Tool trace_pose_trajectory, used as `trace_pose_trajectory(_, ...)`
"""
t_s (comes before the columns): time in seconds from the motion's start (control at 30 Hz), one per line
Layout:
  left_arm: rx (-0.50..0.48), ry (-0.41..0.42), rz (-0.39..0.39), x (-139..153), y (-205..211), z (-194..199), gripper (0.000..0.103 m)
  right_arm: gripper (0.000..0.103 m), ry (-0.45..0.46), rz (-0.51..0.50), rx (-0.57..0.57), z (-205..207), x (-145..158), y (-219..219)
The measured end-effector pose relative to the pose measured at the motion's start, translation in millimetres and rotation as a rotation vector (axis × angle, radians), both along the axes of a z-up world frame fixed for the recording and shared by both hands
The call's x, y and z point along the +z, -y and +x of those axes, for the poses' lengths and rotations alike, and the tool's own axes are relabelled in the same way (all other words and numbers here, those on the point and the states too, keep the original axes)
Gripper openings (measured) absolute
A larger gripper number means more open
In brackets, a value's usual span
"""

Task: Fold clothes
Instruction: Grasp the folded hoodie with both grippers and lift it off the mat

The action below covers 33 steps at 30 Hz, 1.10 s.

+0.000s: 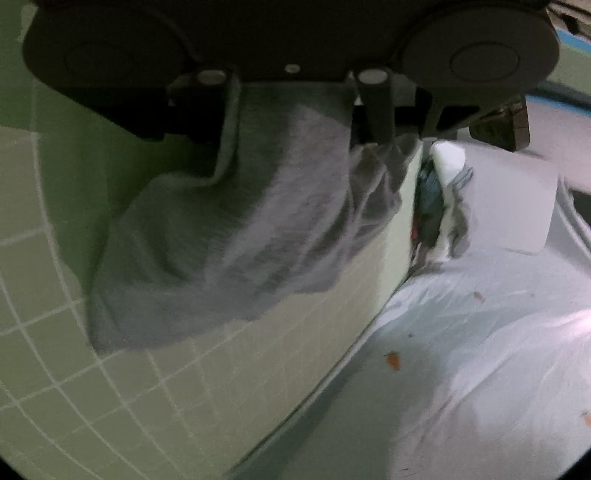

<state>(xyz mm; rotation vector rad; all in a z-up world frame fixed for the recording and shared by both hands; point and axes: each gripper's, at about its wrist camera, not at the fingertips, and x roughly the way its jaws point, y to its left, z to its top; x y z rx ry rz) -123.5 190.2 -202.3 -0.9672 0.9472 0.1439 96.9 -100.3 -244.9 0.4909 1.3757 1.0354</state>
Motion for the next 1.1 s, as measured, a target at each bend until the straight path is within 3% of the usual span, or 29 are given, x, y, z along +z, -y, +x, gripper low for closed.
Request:
trace_pose_trajectory(0.13, 0.078, 0.058, -0.004, 20.8, 8.9, -36.9, 0.042, 0.046, 0.012, 0.058, 0.01, -19.7, 18.6, 14.9)
trace_pose_trajectory(0.27, 0.157, 0.088, 0.052, 43.4, 16.0, -74.3, 0.041, 0.045, 0.025, 0.104, 0.058, -36.6, 34.1, 0.7)
trace_pose_trajectory(0.53, 0.344, 0.172, 0.078, 77.3, -25.4, -155.1, 0.041, 0.044, 0.077, 0.19, 0.23, -72.7, 73.4, -79.2)
trace_pose_trajectory(0.7, 0.44, 0.243, 0.123, 102.6, -92.0, -202.6, 0.041, 0.044, 0.117, 0.261, 0.325, -98.3, 102.4, -179.4)
trace_pose_trajectory(1.1, 0.643, 0.478, 0.41, 185.7, -309.6, -279.8, 0.04, 0.044, 0.353, 0.474, 0.582, -149.0, 219.7, -485.6)
